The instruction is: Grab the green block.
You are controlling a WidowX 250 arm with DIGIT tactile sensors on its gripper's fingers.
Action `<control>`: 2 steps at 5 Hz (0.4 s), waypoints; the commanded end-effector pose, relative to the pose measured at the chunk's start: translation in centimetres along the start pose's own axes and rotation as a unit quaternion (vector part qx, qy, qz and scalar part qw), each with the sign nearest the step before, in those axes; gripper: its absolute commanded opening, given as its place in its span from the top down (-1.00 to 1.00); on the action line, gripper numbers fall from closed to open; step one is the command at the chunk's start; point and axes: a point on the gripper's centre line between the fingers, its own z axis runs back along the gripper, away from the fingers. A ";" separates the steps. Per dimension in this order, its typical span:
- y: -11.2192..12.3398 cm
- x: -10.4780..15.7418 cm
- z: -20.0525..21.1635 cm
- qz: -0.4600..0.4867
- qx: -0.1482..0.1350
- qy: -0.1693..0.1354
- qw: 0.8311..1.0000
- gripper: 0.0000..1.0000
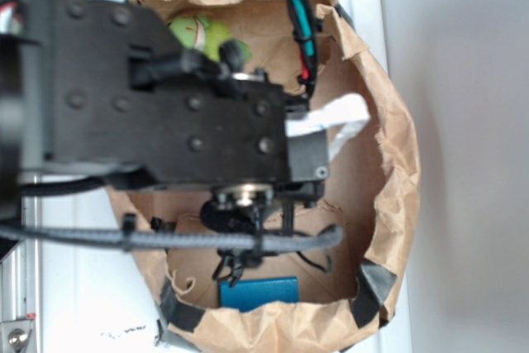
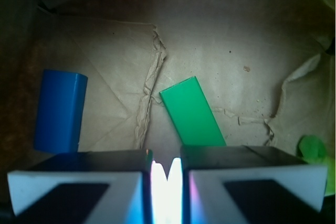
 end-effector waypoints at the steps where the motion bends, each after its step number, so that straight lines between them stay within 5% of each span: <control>1: 1.0 0.3 2.3 0.031 0.008 -0.040 0.999 0.99; 2: 1.5 0.3 1.4 0.014 0.022 -0.038 0.999 -1.00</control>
